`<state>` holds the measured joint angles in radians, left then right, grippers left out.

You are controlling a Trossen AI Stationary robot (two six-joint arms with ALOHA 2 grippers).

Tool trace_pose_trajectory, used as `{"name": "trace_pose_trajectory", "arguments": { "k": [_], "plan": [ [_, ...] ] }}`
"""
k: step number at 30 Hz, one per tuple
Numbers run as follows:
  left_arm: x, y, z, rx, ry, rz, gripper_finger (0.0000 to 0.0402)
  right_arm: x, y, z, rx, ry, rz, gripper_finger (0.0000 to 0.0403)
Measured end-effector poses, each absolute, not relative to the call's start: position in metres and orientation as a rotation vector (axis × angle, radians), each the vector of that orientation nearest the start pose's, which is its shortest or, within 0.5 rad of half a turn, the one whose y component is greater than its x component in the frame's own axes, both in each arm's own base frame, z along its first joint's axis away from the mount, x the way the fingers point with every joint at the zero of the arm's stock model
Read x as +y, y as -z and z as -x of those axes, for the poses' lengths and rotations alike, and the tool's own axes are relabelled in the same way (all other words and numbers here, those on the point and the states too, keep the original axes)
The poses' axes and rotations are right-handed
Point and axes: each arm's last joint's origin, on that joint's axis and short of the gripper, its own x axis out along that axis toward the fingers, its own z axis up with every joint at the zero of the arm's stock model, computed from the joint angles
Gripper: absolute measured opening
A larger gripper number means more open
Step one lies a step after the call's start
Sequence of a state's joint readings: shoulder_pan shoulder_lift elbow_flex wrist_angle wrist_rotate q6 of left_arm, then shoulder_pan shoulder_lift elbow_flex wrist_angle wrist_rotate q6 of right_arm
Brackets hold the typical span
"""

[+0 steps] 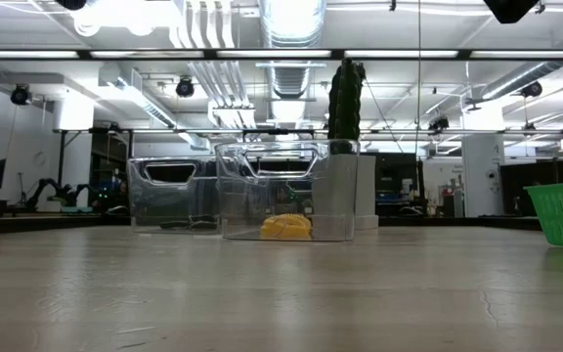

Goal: Sort spring keychains
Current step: Return to Home Position

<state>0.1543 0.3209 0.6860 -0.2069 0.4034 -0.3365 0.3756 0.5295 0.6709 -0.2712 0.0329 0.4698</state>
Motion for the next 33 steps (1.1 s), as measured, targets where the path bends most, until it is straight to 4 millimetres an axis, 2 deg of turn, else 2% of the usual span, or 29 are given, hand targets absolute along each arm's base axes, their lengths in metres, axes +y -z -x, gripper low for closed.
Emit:
{"name": "trace_pose_trajectory", "arguments": {
  "k": [8,12,17,21,25,33],
  "plan": [
    [-0.001,-0.299,-0.067,-0.187,0.292,0.297,0.0153,0.037,-0.3,-0.096,0.062,-0.351,-0.462,0.0144],
    [-0.002,-0.283,-0.063,-0.254,0.304,0.277,0.0153,0.033,-0.292,-0.086,-0.01,-0.368,-0.476,0.0144],
    [-0.002,-0.263,-0.063,-0.241,0.302,0.282,0.0153,0.028,-0.284,-0.073,-0.075,-0.383,-0.482,0.0144],
    [-0.002,-0.259,-0.067,-0.227,0.313,0.271,0.0153,0.024,-0.281,-0.063,-0.132,-0.397,-0.464,0.0144],
    [-0.001,-0.247,-0.072,-0.184,0.309,0.278,0.0153,0.023,-0.275,-0.058,-0.168,-0.411,-0.438,0.0144],
    [0.0,-0.231,-0.079,-0.132,0.304,0.34,0.0153,0.023,-0.256,-0.065,-0.172,-0.329,-0.441,0.0144]
  ]
}}
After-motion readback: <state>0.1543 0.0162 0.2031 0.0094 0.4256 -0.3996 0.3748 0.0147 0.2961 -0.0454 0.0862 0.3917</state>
